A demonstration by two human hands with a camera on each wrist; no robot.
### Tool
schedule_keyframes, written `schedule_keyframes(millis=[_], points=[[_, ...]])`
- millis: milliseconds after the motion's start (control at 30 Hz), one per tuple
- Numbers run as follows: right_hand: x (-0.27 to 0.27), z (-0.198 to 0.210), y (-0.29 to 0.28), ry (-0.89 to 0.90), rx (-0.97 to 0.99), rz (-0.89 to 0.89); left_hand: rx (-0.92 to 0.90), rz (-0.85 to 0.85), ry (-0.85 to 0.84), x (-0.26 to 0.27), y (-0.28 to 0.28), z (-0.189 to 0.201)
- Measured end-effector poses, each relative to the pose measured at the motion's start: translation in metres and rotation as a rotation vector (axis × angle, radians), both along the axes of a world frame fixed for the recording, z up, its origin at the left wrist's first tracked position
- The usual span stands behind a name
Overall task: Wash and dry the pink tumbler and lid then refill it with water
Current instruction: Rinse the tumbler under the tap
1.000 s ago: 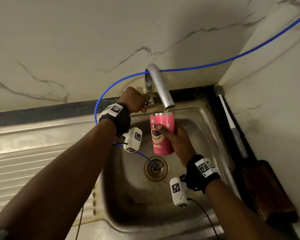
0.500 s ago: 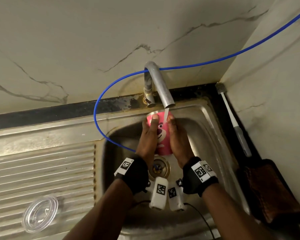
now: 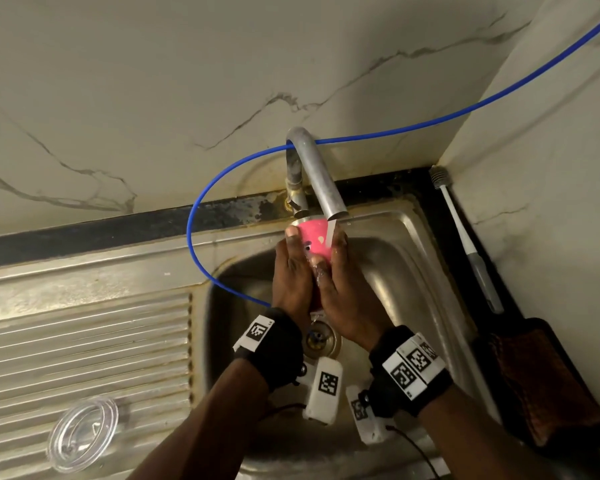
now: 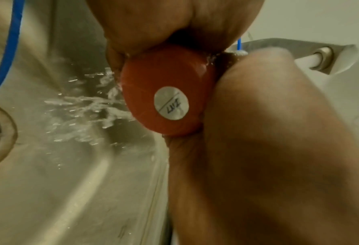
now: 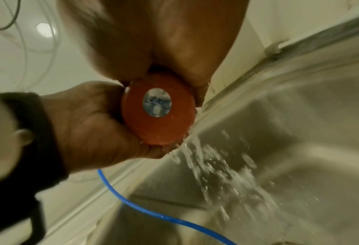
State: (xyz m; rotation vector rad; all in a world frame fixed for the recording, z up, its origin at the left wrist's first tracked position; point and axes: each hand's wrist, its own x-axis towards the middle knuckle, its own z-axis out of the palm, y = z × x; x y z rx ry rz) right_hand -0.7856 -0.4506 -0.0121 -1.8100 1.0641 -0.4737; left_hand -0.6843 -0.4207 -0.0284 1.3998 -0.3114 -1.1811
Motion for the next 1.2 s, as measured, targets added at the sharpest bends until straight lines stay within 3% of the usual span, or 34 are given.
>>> schedule_keyframes(millis=[267,433,567,667,867,967,1033,1200], points=[[0.002,0.01,-0.02,-0.175,0.073,-0.176,-0.034,-0.021,-0.156,-0.012,0.004,0.005],[-0.006,-0.004,0.025,-0.057,-0.134,0.01,-0.019,0.092,-0.064,0.01,-0.015,0.007],[0.0,0.01,-0.009,-0.09,0.044,-0.111,-0.026,0.01,-0.137,-0.009,0.004,-0.009],[0.007,0.021,-0.03,-0.119,0.079,-0.11,-0.066,-0.004,-0.068,-0.012,0.006,-0.01],[0.005,0.017,0.013,-0.054,0.044,0.011,-0.022,0.086,-0.022,0.014,-0.006,0.005],[0.009,0.021,-0.023,-0.108,0.102,-0.144,-0.027,-0.009,-0.116,-0.009,0.008,-0.001],[0.012,0.023,-0.034,-0.099,0.12,-0.175,-0.031,-0.013,-0.059,-0.013,0.008,-0.003],[0.002,0.011,0.011,-0.029,0.068,0.024,-0.018,0.039,-0.006,0.011,-0.002,0.001]])
